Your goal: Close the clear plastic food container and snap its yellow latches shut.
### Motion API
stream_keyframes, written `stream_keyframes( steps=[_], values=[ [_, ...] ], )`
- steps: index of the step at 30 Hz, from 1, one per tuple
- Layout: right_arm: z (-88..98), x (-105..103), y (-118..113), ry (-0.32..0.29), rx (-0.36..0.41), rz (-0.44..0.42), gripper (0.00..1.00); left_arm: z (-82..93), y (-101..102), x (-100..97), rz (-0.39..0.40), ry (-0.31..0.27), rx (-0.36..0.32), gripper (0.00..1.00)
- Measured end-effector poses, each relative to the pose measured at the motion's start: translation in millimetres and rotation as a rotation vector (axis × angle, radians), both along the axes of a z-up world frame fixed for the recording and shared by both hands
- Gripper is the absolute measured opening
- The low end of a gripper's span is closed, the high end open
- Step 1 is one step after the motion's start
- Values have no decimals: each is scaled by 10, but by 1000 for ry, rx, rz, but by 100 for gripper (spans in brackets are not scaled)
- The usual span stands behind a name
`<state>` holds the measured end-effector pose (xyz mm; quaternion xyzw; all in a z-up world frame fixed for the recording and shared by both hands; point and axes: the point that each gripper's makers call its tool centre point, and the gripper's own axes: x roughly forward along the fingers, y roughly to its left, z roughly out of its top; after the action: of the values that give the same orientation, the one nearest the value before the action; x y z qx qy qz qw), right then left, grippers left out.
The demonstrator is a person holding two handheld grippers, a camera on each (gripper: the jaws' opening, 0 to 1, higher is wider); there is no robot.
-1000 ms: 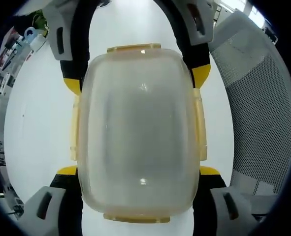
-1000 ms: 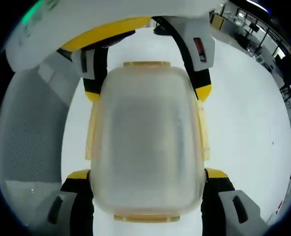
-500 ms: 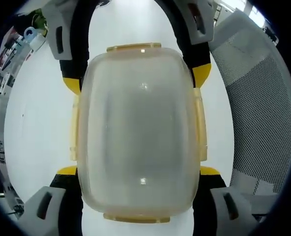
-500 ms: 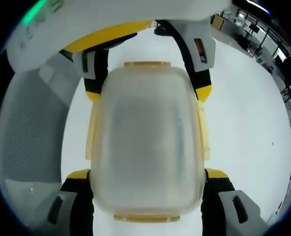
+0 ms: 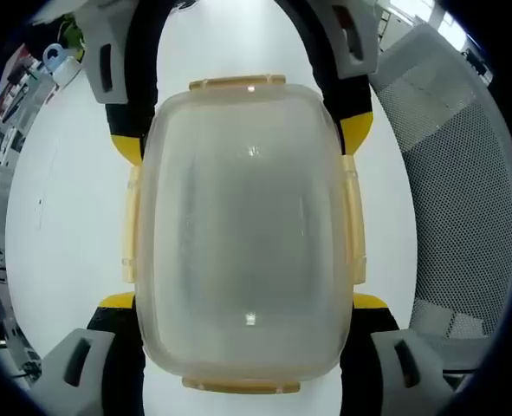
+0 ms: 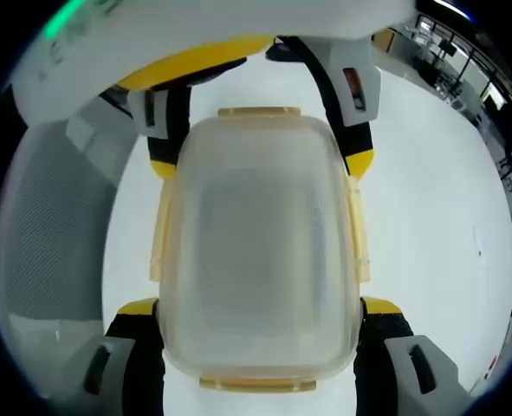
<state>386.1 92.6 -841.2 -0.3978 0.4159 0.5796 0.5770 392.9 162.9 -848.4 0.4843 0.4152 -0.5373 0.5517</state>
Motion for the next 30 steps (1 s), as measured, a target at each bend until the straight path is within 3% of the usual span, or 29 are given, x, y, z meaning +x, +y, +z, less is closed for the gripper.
stream_keyframes(
  steps=[30],
  values=[
    [12,502,-4,-3,6,8,92,10,-1,503,8,0,8,96]
  ],
)
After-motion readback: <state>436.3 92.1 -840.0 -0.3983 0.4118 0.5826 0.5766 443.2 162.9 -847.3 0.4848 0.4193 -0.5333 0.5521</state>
